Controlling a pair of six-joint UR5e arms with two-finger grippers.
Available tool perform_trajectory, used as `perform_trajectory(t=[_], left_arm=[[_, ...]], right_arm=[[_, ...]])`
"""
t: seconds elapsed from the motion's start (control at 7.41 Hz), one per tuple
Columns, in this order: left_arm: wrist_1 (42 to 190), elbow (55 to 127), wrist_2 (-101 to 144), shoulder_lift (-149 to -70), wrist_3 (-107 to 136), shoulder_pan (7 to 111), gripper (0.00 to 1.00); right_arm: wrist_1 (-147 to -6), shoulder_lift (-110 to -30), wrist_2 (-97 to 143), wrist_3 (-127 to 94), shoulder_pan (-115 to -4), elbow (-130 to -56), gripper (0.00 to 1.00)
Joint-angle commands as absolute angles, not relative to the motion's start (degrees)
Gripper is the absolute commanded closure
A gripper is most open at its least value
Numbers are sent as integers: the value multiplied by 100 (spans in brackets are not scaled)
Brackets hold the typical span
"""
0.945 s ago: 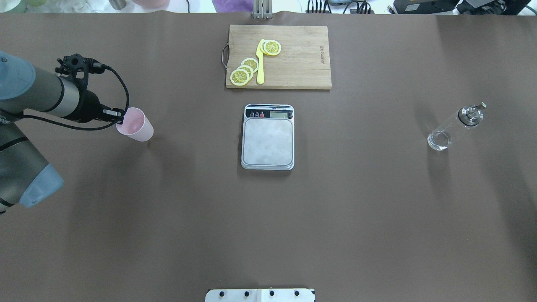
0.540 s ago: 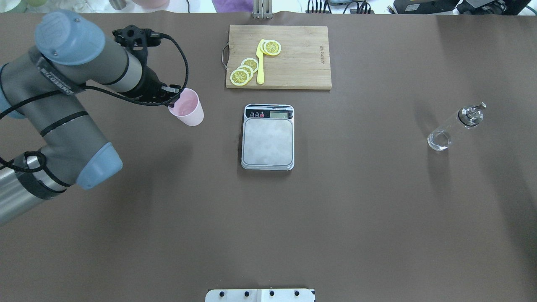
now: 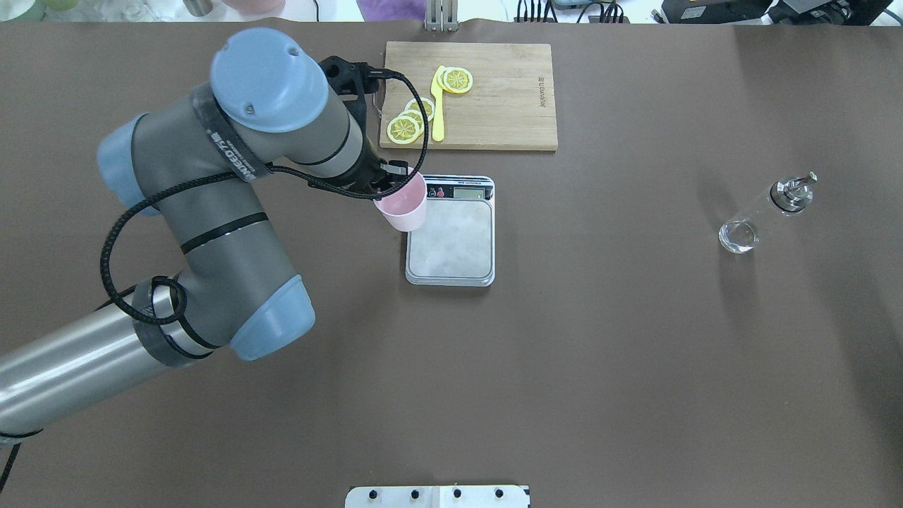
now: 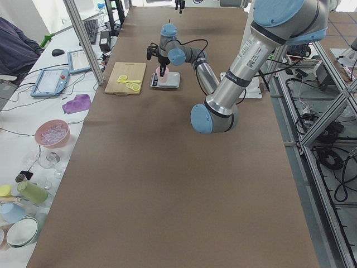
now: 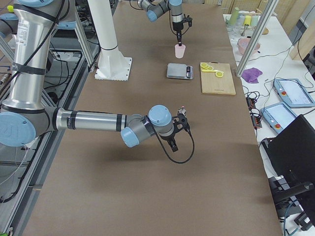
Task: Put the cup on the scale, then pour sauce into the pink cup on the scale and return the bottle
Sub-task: 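Carry the pink cup with the left gripper onto the scale and lower it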
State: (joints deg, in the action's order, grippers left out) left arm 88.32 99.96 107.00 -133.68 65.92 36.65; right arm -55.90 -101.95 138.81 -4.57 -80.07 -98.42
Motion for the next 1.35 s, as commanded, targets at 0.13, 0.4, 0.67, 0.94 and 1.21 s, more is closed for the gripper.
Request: perform_trajectory(t=[0.13,0.4,0.67,0.94,1.21], left_arm=[[8718,9093,10433,-14200,6803,3279,100],[8912,8860,10424,-14204,6785,3226,100],[8930,8798,10424,-14168,6741,3226,100],[9314,8554,10415,-14159,6741,3226,100],[9606,8368,10424,-14159,6741,3226,100]], right_arm=[[-5590,-10195,13878,-457,-8007,-9835,1],[-5590,-10195,13878,-457,-8007,-9809,1],[-5590,-10195,13878,-448,-8007,-9809,1],[-5581,-10195,13878,-448,-8007,-9809,1],[-5581,-10195,13878,-448,-8007,-9809,1]])
